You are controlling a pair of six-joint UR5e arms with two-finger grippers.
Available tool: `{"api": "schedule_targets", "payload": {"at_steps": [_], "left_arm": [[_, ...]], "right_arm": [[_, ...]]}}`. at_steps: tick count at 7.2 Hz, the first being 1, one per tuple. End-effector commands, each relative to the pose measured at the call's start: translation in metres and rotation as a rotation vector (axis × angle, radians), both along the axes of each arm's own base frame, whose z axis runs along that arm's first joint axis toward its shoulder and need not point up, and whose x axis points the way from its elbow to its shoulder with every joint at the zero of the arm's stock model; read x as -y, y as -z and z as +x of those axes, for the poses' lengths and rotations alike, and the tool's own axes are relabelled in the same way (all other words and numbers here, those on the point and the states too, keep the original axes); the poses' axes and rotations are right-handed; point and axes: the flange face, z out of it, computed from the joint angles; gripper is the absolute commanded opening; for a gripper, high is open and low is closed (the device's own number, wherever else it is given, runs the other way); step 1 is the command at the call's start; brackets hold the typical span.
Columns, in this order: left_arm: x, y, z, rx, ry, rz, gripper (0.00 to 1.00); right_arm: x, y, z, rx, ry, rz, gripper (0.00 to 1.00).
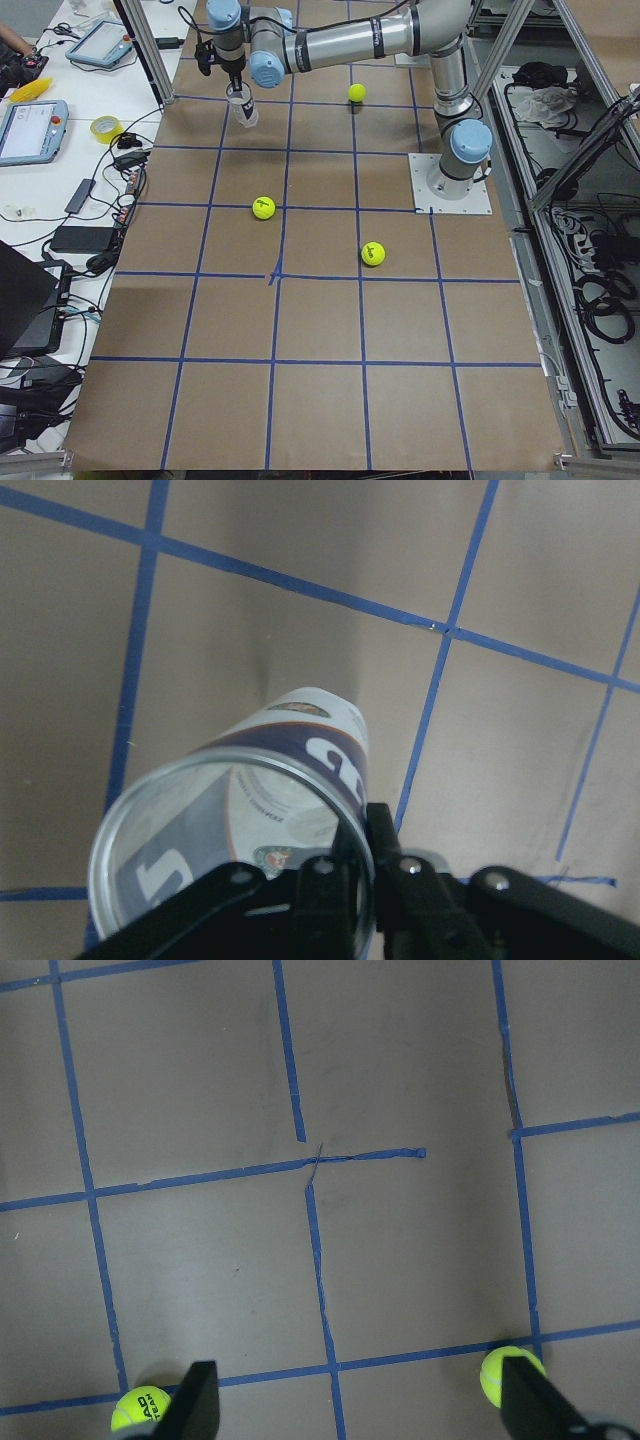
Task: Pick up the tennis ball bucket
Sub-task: 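Tilt the can upright with the left gripper, raising its open end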
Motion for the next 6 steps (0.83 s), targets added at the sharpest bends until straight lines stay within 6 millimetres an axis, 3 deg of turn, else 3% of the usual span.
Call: {"api": "schedule_targets", "payload": {"at_steps": [1,3,6], "left_arm": [[-0.010,-0.004,-0.052,0.259,0.276,-0.046,0.00],[-0.018,0.016,-0.094,0.292,0.546,-0.051,0.00],[-0.019,0.034,-0.122,0.293,0.602,-0.059,0.00]], "right_arm": [[0.000,-0.001,-0.005,-0.003,0.001,0.000,1.00],[-0.006,-0.005,-0.005,-0.050,-0.006,-0.002,1.00],[-0.020,0.001,0.008,-0.038,-0.040,0.004,1.00]]}}
